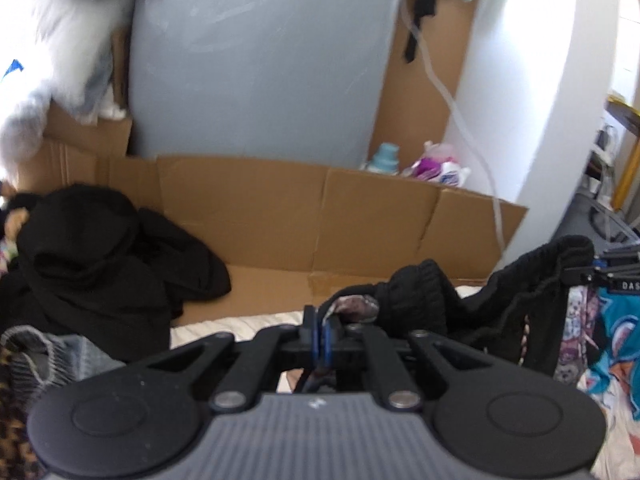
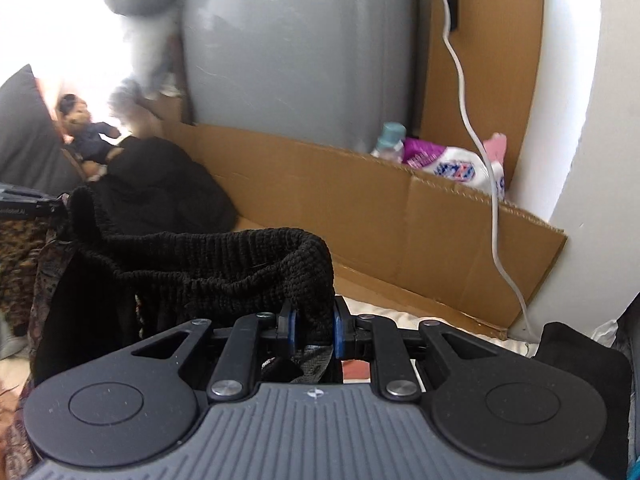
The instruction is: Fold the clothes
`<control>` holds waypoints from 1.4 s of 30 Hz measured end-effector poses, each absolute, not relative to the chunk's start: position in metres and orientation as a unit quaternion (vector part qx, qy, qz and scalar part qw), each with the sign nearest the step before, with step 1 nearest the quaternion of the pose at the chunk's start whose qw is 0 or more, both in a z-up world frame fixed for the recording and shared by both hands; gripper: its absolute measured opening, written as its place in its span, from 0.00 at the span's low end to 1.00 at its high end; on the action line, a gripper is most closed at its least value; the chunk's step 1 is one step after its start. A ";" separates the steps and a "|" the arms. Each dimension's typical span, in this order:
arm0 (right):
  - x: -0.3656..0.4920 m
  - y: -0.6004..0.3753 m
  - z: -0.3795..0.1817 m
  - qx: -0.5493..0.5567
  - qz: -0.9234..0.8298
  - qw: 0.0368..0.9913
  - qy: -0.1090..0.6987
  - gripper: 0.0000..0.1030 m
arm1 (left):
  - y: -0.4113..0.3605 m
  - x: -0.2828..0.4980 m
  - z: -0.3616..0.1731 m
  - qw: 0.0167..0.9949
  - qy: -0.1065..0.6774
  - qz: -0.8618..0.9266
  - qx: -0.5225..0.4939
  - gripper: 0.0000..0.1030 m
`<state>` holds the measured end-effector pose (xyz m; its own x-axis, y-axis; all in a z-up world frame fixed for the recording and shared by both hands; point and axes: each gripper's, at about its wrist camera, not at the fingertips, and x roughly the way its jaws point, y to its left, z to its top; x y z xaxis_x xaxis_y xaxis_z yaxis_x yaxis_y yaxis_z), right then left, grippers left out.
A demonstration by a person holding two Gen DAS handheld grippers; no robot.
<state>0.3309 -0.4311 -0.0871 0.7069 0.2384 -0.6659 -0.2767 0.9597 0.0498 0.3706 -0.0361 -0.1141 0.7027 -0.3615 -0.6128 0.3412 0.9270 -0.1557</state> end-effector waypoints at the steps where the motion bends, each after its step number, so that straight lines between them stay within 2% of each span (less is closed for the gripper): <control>1: 0.339 -0.431 -0.095 -0.026 0.135 0.922 0.362 0.16 | -0.038 0.377 -0.122 0.922 0.340 -0.185 -0.017 0.03; 11: 0.415 -0.433 -0.166 -0.014 0.102 0.905 0.413 0.16 | -0.057 0.431 -0.190 0.914 0.382 -0.138 -0.015 0.03; 35: 0.549 -0.401 -0.267 -0.011 0.084 0.873 0.480 0.16 | -0.060 0.528 -0.274 0.899 0.432 -0.069 0.009 0.04; 38: 0.560 -0.398 -0.291 -0.010 0.071 0.860 0.506 0.23 | -0.060 0.533 -0.294 0.881 0.472 -0.044 -0.013 0.14; 39: 0.560 -0.398 -0.295 -0.009 0.067 0.859 0.507 0.30 | -0.060 0.530 -0.296 0.880 0.473 -0.038 -0.019 0.17; 40: 0.558 -0.401 -0.296 -0.002 0.061 0.862 0.503 0.42 | -0.061 0.528 -0.296 0.880 0.473 -0.039 -0.016 0.21; 41: 0.556 -0.404 -0.296 0.005 0.054 0.865 0.499 0.44 | -0.063 0.526 -0.296 0.881 0.472 -0.041 -0.009 0.23; 42: 0.554 -0.408 -0.295 0.019 0.051 0.866 0.497 0.47 | -0.064 0.524 -0.293 0.882 0.470 -0.043 0.001 0.30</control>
